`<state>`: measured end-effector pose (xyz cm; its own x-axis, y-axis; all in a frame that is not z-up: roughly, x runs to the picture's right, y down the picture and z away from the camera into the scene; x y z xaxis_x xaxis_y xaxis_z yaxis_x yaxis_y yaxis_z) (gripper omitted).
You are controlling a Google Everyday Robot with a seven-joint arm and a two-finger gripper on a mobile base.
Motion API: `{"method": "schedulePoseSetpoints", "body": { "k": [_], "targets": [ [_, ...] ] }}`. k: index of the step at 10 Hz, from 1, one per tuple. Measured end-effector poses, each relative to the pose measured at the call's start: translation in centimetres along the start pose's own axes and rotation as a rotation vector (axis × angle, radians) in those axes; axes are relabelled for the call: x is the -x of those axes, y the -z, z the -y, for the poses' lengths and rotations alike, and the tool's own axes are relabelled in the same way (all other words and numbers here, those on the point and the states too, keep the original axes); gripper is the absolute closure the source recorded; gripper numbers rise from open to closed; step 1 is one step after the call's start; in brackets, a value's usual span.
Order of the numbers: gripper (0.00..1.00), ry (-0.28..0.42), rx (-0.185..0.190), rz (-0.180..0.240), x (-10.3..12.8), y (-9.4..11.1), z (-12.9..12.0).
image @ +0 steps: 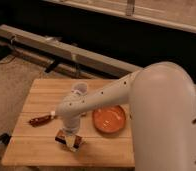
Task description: Place the eraser on the white sponge
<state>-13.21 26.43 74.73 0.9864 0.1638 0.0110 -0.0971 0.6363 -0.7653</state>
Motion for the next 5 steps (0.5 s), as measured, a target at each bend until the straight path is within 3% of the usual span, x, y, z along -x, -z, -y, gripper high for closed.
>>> {"method": "schedulePoseSetpoints", "body": {
  "k": [3,5],
  "targets": [
    [0.90,0.003,-0.009,-0.006,0.25,-0.05,-0.08],
    [0.70,-0.005,-0.016,-0.018,0.23,-0.07,0.04]
  ]
}}
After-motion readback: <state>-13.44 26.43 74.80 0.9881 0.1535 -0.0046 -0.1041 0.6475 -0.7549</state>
